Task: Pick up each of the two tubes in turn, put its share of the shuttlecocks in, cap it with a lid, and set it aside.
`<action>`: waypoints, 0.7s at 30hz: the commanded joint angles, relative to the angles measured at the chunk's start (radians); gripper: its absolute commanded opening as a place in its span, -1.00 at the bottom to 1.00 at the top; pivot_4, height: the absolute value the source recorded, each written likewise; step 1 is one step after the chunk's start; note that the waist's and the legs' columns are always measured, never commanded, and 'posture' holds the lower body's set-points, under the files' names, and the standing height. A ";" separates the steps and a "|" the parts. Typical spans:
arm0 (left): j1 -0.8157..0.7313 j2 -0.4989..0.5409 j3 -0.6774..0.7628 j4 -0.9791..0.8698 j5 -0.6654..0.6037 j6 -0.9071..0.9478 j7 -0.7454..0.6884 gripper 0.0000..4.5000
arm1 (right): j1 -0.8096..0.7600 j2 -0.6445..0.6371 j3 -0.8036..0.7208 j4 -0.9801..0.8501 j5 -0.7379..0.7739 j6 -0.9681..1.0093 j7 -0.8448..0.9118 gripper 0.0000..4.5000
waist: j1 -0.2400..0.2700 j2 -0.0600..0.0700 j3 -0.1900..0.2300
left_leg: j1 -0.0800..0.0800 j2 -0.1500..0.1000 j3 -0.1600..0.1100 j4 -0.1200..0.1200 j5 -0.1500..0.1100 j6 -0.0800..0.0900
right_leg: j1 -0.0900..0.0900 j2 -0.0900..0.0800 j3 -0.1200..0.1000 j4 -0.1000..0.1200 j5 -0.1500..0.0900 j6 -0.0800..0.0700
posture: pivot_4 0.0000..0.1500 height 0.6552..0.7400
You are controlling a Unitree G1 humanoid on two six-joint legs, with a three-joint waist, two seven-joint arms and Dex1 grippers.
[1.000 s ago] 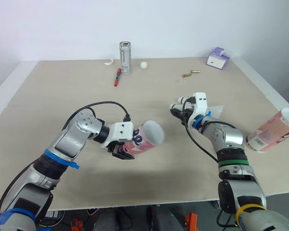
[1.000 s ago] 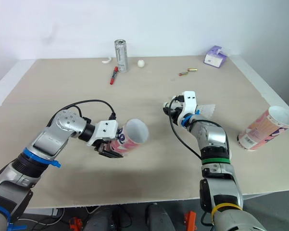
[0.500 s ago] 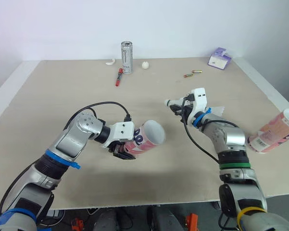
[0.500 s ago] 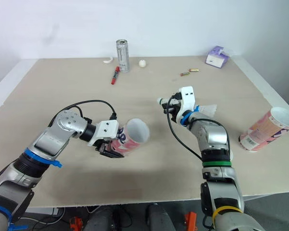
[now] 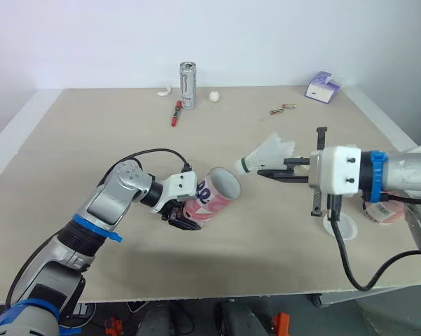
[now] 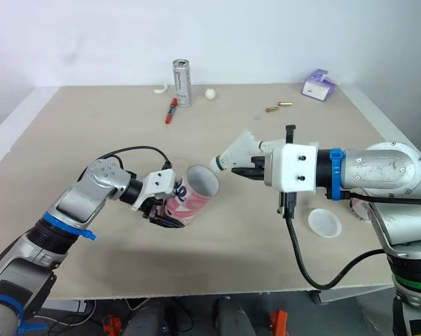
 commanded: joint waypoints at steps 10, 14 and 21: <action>0.014 0.006 -0.032 -0.017 0.003 0.050 0.022 0.49 | -0.081 0.032 0.134 0.029 -0.091 -0.127 0.038 -0.98 | 0.001 0.000 0.000 | -0.001 -0.003 0.000 -0.001 0.001 0.001 | -0.001 -0.003 0.001 0.000 -0.001 0.000 | 1.00 1.00; 0.016 0.008 -0.032 -0.022 0.000 0.057 0.028 0.49 | -0.089 0.034 0.145 0.039 -0.094 -0.132 0.047 -0.59 | 0.001 0.000 0.000 | -0.002 -0.005 0.000 -0.001 0.000 0.001 | -0.001 -0.004 0.001 0.000 -0.002 0.001 | 1.00 1.00; 0.016 0.010 -0.040 -0.018 -0.002 0.053 0.029 0.49 | -0.082 0.059 0.033 0.029 0.036 0.028 -0.035 0.79 | 0.001 0.000 0.000 | -0.002 -0.005 0.000 -0.001 0.000 0.001 | -0.001 -0.005 0.001 0.000 -0.002 0.001 | 1.00 1.00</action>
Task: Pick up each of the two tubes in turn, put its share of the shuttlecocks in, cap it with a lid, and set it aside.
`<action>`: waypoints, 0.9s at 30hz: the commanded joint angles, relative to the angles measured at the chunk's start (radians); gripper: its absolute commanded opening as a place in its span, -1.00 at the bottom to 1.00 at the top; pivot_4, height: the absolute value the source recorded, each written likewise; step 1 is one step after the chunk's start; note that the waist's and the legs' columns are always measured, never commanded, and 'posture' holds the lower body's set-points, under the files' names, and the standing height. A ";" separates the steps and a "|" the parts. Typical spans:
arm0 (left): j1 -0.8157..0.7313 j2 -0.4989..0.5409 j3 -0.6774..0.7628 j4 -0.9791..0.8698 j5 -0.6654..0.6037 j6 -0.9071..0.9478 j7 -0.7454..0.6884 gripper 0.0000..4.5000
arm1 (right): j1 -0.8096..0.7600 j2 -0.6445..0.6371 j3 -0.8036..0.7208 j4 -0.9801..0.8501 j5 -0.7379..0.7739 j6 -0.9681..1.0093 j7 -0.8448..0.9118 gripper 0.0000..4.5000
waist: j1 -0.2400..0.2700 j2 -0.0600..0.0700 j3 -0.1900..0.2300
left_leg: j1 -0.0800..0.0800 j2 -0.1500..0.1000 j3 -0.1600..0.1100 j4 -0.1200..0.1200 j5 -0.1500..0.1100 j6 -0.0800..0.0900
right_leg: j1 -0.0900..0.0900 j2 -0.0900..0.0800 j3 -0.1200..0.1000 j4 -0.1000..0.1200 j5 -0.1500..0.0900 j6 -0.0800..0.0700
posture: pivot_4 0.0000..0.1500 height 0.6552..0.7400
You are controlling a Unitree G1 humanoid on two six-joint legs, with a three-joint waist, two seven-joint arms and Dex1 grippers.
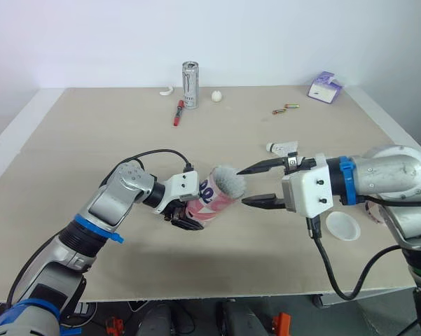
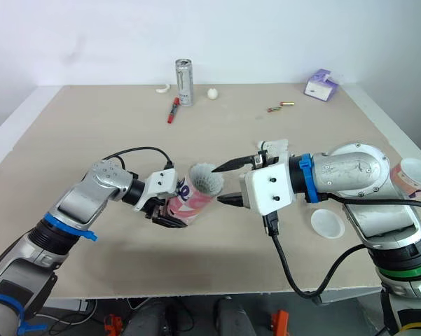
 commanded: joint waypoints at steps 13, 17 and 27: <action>0.019 0.014 -0.041 0.012 0.011 0.001 0.003 0.49 | 0.199 0.196 -0.507 0.419 0.156 0.494 -0.621 0.97 | -0.002 -0.003 -0.002 | 0.000 -0.004 0.000 -0.001 0.000 0.000 | 0.001 -0.004 0.002 0.000 0.000 0.003 | 1.00 1.00; 0.025 0.018 -0.044 0.003 0.011 0.004 0.003 0.49 | 0.154 0.251 -0.515 0.509 0.155 0.500 -0.706 0.97 | -0.002 -0.002 -0.003 | 0.000 -0.004 0.000 -0.001 0.000 0.000 | 0.001 -0.003 0.003 0.000 0.001 0.005 | 1.00 1.00; 0.028 0.019 -0.043 -0.009 0.005 0.013 0.011 0.49 | 0.061 0.278 -0.505 0.726 0.148 0.496 -0.755 0.97 | -0.003 -0.002 -0.002 | 0.000 -0.006 0.000 -0.002 0.000 0.002 | 0.001 -0.003 0.005 0.000 0.002 0.007 | 1.00 1.00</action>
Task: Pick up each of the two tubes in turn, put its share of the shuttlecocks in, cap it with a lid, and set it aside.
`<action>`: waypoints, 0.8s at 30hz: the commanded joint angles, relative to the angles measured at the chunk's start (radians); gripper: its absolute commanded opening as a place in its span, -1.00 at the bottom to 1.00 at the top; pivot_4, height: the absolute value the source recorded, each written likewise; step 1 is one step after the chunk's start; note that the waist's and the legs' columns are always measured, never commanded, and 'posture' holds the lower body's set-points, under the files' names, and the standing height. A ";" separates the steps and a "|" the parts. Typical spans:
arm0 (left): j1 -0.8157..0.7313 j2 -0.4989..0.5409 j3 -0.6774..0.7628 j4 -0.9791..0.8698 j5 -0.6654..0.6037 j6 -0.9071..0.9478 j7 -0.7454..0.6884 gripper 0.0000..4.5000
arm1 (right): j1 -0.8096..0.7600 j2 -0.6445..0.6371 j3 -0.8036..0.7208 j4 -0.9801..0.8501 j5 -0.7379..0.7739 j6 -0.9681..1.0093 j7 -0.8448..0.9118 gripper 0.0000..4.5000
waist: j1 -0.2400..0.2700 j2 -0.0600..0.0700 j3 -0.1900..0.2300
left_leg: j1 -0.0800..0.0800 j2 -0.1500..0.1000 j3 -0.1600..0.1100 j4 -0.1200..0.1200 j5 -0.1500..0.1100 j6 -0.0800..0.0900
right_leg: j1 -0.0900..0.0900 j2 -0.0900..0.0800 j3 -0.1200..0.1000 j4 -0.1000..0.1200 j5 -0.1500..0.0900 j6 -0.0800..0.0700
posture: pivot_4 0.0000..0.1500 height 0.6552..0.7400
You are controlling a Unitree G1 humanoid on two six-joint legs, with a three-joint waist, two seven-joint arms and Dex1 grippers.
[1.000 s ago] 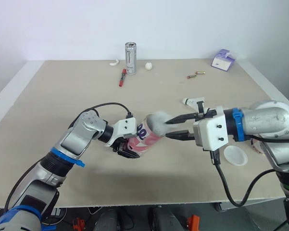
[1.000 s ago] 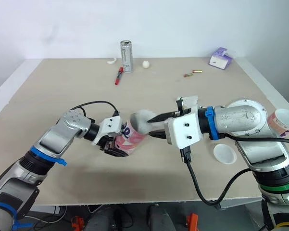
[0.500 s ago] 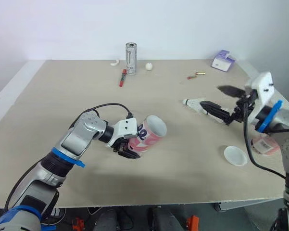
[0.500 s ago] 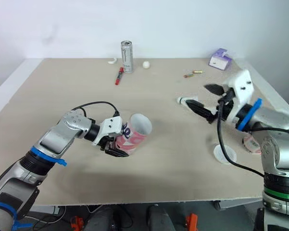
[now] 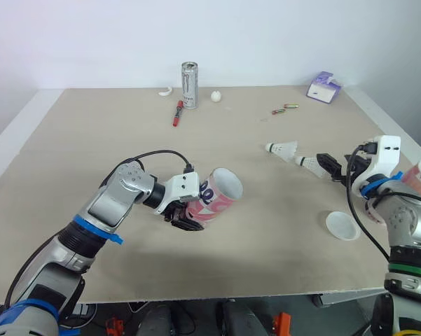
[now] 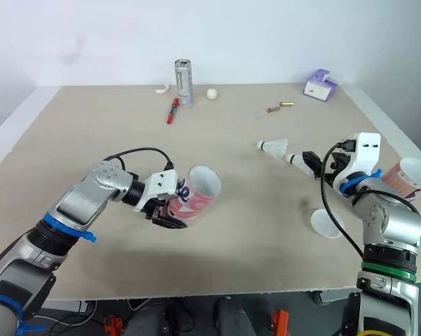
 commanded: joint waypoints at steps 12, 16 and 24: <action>0.027 0.012 -0.034 -0.001 0.015 0.020 0.008 0.49 | -0.059 0.008 0.048 0.099 -0.014 -0.020 0.042 0.97 | 0.000 0.000 0.000 | 0.000 0.000 0.000 0.000 0.000 0.000 | 0.000 0.000 0.000 0.000 0.000 0.003 | 1.00 1.00; 0.029 0.012 -0.034 -0.004 0.014 0.023 0.010 0.49 | -0.083 0.016 0.082 0.138 -0.034 -0.042 0.061 0.97 | -0.001 0.000 0.000 | 0.000 0.000 0.000 0.000 0.000 0.000 | 0.000 0.000 0.000 0.000 0.000 0.003 | 1.00 1.00; 0.040 0.016 -0.031 -0.016 0.012 0.031 0.014 0.49 | -0.110 0.013 0.128 0.201 -0.075 -0.089 0.098 0.97 | -0.001 0.000 0.000 | 0.000 0.000 0.000 0.000 -0.001 0.001 | 0.000 0.000 0.000 0.000 -0.001 0.003 | 1.00 1.00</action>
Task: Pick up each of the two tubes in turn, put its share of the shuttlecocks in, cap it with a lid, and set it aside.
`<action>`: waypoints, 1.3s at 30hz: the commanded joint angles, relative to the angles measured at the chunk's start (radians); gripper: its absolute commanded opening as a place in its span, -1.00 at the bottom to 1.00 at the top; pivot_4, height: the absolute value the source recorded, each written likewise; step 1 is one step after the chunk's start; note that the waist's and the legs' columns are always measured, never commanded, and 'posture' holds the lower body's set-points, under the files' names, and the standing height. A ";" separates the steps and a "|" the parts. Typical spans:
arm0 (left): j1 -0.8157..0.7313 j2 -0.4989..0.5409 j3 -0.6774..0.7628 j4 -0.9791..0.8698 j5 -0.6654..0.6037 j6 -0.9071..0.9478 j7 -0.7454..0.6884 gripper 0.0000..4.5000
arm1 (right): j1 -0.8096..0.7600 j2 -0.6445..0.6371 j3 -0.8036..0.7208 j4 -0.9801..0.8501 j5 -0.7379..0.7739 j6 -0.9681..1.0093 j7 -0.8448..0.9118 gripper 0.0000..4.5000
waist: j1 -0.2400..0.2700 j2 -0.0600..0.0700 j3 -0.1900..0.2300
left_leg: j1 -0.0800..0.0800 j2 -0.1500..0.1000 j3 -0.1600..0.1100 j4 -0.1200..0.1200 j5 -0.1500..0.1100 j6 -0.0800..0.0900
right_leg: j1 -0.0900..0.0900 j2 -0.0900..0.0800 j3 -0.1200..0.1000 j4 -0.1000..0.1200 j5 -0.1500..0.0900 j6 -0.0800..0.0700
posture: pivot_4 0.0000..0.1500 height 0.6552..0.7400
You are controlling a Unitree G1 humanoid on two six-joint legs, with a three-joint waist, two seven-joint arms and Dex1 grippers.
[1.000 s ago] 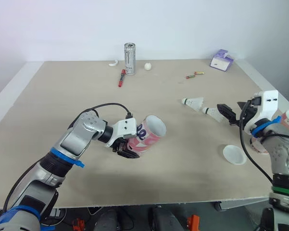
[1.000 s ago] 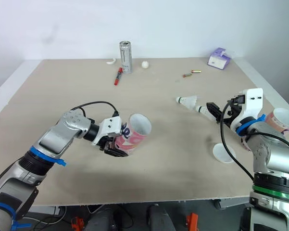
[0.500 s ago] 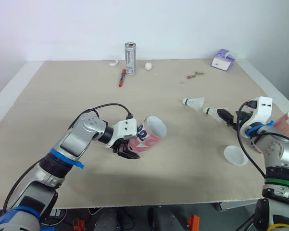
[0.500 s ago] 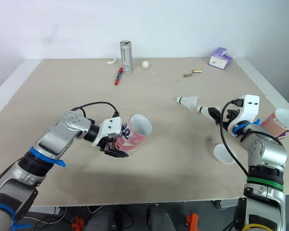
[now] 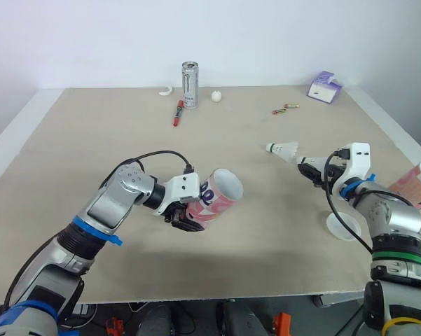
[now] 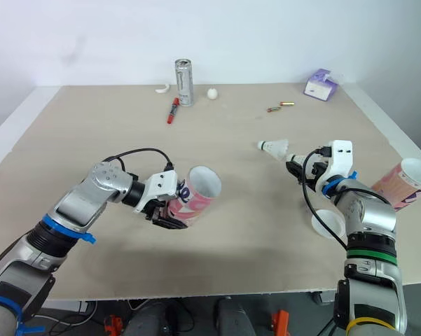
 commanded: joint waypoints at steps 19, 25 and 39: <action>0.026 0.014 -0.040 0.016 0.012 0.027 0.011 0.49 | -0.039 -0.029 0.008 0.061 -0.057 -0.100 0.050 -0.99 | 0.000 0.000 0.000 | 0.000 0.000 0.000 0.000 0.000 0.000 | 0.000 0.000 0.000 0.000 0.000 0.000 | 1.00 1.00; 0.019 0.010 -0.044 0.027 0.013 0.023 0.007 0.49 | 0.015 -0.040 0.007 -0.035 -0.055 -0.084 0.046 -0.99 | 0.000 0.000 0.000 | 0.000 0.000 0.000 0.000 0.000 0.000 | 0.000 0.000 0.000 0.000 0.000 0.000 | 1.00 1.00; -0.003 0.005 -0.044 0.074 0.014 -0.005 -0.011 0.49 | 0.102 -0.401 -0.003 -0.925 0.097 -0.037 0.346 -0.99 | 0.000 0.006 0.000 | 0.000 0.000 -0.001 0.000 0.000 0.000 | 0.000 0.001 0.000 0.000 -0.001 0.001 | 1.00 1.00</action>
